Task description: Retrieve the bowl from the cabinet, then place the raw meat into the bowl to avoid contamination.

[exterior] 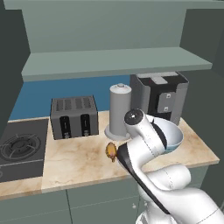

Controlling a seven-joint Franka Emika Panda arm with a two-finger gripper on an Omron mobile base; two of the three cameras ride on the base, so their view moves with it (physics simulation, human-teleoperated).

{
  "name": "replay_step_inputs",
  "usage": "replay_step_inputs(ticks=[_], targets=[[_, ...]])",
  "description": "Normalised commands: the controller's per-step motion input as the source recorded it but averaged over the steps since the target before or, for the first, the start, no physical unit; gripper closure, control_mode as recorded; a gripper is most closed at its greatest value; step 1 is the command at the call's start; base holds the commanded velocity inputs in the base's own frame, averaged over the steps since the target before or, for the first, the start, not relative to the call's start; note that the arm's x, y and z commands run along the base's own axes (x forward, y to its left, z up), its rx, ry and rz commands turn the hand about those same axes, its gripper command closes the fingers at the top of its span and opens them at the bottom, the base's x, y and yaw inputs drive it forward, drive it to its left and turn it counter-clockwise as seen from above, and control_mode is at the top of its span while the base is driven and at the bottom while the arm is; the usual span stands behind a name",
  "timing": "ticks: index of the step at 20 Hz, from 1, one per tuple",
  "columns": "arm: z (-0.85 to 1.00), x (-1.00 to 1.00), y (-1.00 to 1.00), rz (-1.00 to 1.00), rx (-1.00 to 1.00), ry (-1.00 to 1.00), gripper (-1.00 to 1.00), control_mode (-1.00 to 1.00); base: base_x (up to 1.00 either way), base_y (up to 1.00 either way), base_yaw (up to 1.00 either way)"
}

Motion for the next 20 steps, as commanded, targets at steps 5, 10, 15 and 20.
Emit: replay_step_inputs(ticks=[5,10,15,20], targets=[[-0.38,0.29,-0.01,0.00,0.00,0.07,1.00,-1.00,0.00,0.00,0.00],[-0.35,0.21,0.00,0.00,-0.02,0.03,1.00,-1.00,0.00,0.00,0.00],[-0.31,0.21,0.00,0.00,-0.03,0.00,1.00,-1.00,0.00,0.00,0.00],[-0.30,0.18,0.00,0.00,-0.03,0.00,1.00,-1.00,0.00,0.00,0.00]])
